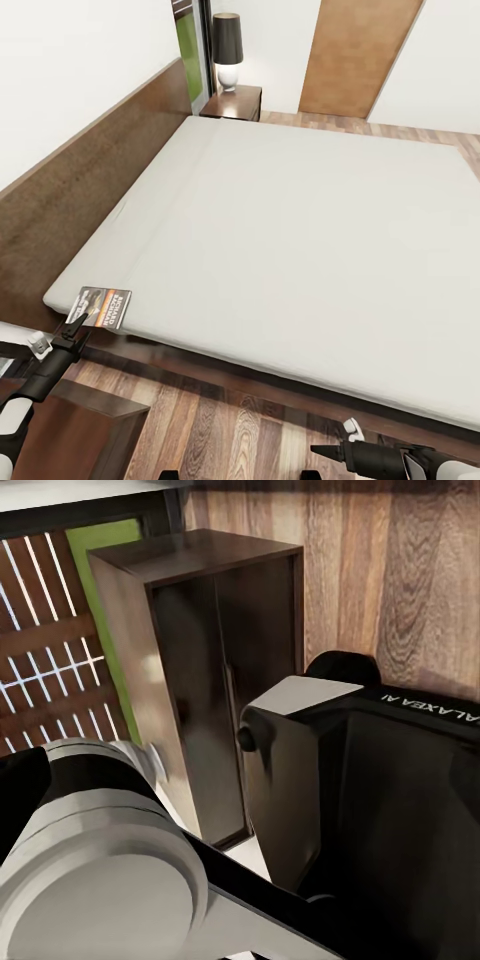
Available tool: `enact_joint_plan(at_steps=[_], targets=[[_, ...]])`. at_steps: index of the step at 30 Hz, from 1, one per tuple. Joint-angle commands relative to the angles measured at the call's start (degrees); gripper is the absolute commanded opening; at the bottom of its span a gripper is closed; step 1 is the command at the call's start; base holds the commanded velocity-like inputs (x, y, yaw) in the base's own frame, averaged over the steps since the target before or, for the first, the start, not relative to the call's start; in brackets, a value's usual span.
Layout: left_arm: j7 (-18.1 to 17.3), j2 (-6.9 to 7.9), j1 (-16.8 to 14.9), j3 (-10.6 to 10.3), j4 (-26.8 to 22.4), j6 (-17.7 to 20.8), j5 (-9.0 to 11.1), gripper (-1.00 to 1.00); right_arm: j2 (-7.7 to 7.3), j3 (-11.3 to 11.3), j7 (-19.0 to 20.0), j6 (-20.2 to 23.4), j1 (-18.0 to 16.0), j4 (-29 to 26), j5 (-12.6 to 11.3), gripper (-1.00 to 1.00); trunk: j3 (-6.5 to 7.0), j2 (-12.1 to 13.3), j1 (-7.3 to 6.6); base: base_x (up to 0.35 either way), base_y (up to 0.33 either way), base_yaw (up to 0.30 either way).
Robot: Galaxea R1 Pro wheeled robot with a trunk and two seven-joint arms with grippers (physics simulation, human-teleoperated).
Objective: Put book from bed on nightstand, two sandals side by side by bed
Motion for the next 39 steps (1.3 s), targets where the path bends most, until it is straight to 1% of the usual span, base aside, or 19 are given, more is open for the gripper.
enact_joint_plan(at_steps=[1,2,39], targets=[[-0.12,0.0,-0.04,0.08,0.04,0.51,0.24,1.0,0.01,0.47,0.25,0.59,-0.07,0.15,-0.61,1.0,-0.03,-0.02,0.0,0.0,0.0,0.0],[-0.12,0.0,-0.04,0.08,0.04,0.51,0.24,1.0,0.01,0.45,0.25,0.59,-0.07,0.15,-0.61,1.0,-0.03,-0.02,0.0,0.0,0.0,0.0],[-0.12,0.0,-0.04,0.13,0.04,0.53,0.24,1.0,0.01,0.43,0.25,0.59,-0.07,0.15,-0.6,1.0,-6.67,-14.86,8.13,0.0,0.0,0.0]])
